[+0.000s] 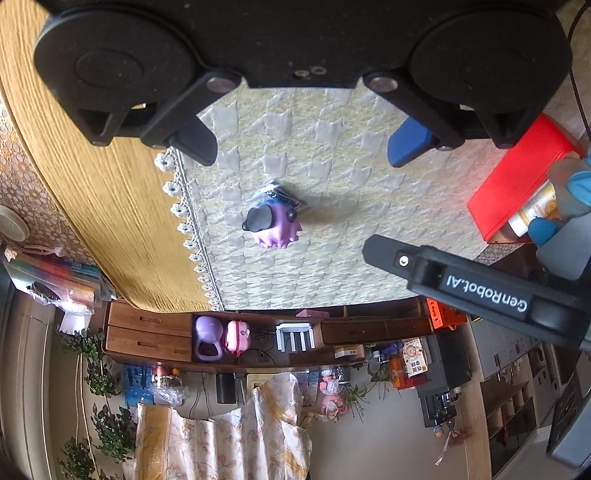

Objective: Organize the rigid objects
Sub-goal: 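Move both grippers toward the purple spiky toy and silver nail clipper, then grasp the purple spiky toy with the left gripper while the right grasps the nail clipper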

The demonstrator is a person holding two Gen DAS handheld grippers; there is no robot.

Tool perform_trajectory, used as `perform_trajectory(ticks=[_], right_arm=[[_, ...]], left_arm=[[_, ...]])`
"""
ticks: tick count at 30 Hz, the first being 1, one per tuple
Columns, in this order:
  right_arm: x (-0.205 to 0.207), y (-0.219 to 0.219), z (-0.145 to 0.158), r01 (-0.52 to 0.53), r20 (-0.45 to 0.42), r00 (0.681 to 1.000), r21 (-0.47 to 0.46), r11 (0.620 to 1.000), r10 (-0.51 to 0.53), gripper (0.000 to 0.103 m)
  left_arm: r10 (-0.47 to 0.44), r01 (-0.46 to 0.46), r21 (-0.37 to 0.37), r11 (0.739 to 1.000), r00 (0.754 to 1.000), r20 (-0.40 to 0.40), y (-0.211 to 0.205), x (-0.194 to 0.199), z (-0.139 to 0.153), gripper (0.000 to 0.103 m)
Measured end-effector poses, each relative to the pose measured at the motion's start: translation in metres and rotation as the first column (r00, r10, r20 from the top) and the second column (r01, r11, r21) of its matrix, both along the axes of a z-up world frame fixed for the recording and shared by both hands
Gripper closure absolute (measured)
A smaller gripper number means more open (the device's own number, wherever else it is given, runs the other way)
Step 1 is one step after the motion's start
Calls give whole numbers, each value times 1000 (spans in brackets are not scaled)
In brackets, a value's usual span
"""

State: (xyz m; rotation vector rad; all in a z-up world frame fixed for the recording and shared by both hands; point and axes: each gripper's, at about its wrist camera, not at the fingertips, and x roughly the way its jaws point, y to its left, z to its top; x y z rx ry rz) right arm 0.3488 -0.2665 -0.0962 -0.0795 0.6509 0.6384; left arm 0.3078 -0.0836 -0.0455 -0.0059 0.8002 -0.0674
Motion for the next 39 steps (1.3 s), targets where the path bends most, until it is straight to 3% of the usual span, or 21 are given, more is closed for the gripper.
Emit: perform_trajectory(ticks=[14, 22, 27, 36, 39], right_arm=[[60, 25, -36, -63, -3, 998, -56, 996, 63, 13], [80, 33, -47, -63, -19, 998, -48, 997, 62, 29], [84, 33, -51, -64, -5, 998, -51, 997, 64, 33], [76, 43, -54, -90, 38, 995, -91, 992, 94, 55], [71, 46, -55, -95, 50, 994, -103, 990, 100, 62]], left_arm=[[-55, 50, -50, 997, 994, -95, -26, 81, -42, 19], [-27, 7, -118, 993, 985, -171, -22, 118, -64, 19], [-16, -12, -138, 990, 980, -197, -21, 130, -74, 19], [-38, 13, -121, 993, 978, -203, -30, 134, -84, 20], [-49, 27, -107, 994, 977, -206, -32, 134, -86, 32]])
